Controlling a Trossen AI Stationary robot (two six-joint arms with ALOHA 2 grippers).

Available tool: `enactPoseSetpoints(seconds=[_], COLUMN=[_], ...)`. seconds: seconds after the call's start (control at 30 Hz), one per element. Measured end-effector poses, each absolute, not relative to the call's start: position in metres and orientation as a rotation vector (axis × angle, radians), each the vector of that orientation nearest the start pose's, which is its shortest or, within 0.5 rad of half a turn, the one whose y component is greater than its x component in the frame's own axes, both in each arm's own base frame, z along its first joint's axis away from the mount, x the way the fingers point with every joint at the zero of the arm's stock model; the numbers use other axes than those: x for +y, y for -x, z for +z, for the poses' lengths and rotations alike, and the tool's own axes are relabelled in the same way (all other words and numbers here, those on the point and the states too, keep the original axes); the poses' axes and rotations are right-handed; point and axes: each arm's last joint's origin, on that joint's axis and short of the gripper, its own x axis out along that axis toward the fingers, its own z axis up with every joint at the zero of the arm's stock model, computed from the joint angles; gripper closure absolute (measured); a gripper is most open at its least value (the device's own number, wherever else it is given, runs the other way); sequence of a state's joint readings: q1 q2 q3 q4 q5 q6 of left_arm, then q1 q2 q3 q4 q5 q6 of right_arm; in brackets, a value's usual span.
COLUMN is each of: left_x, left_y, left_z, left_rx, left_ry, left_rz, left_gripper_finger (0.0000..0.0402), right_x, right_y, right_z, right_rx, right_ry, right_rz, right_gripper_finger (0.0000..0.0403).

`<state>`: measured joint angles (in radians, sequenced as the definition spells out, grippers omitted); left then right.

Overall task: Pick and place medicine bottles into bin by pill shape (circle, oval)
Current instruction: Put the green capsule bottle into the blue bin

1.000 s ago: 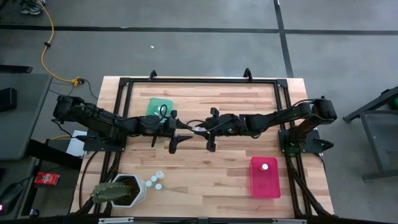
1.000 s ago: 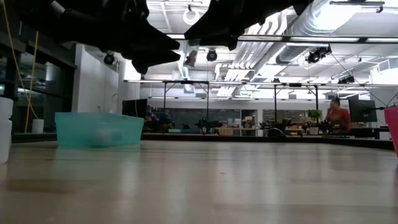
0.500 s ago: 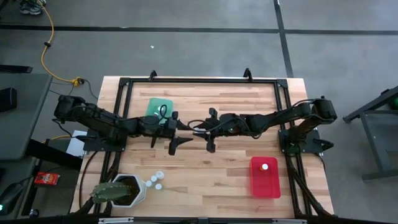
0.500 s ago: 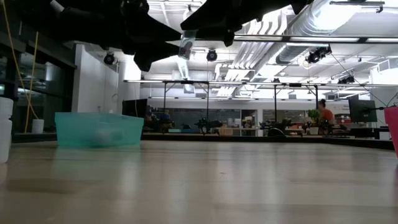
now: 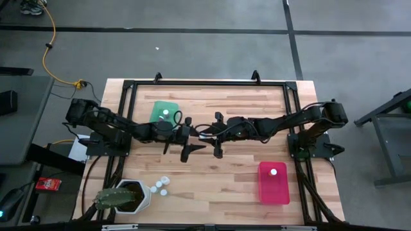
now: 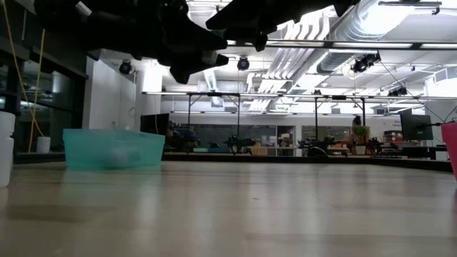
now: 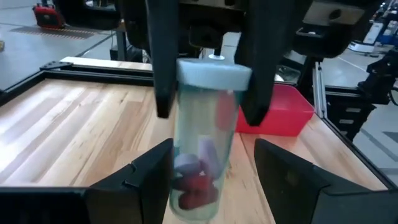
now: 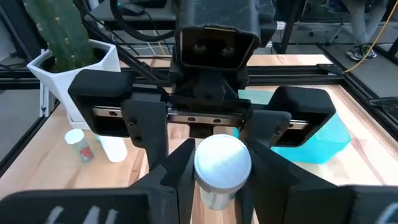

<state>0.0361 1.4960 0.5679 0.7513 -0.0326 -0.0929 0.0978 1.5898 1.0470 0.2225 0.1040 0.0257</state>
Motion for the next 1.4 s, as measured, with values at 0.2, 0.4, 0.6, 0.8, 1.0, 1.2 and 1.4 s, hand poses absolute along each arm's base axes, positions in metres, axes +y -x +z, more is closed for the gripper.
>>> enactPoseSetpoints(seconds=[0.2,0.4,0.6,0.8,1.0,1.2,1.4], left_x=[0.0117,0.012,0.0127,0.0132,0.0132,0.0133,0.0136], left_y=[-0.2895,-0.2894,-0.2894,-0.2893,-0.2893,-0.2892,-0.2892], left_z=[0.1905,0.1905,0.1907,0.1908,0.1908,0.1908,0.191], left_rx=[0.174,0.174,0.171,0.17,0.169,0.17,0.169], left_ry=[0.09,0.081,0.072,0.069,0.066,0.051,0.051], left_rz=[0.079,0.089,0.112,0.131,0.131,0.134,0.144], left_gripper_finger=[0.0196,0.023,0.0273,0.03,0.031,0.0311,0.0311], right_x=[0.0322,0.0322,0.0322,0.0322,0.0321,0.0321,0.032], right_y=[-0.356,-0.3558,-0.3558,-0.3558,-0.3558,-0.3558,-0.3559], right_z=[0.2616,0.261,0.2608,0.2608,0.2608,0.2608,0.261], right_rx=[0.32,0.326,0.327,0.328,0.328,0.328,0.325], right_ry=[0.011,0.013,0.013,0.012,0.012,0.012,-0.015], right_rz=[-0.009,-0.009,-0.009,-0.009,-0.01,-0.01,-0.019], right_gripper_finger=[0.0295,0.0295,0.0295,0.0295,0.0295,0.0295,0.0281])
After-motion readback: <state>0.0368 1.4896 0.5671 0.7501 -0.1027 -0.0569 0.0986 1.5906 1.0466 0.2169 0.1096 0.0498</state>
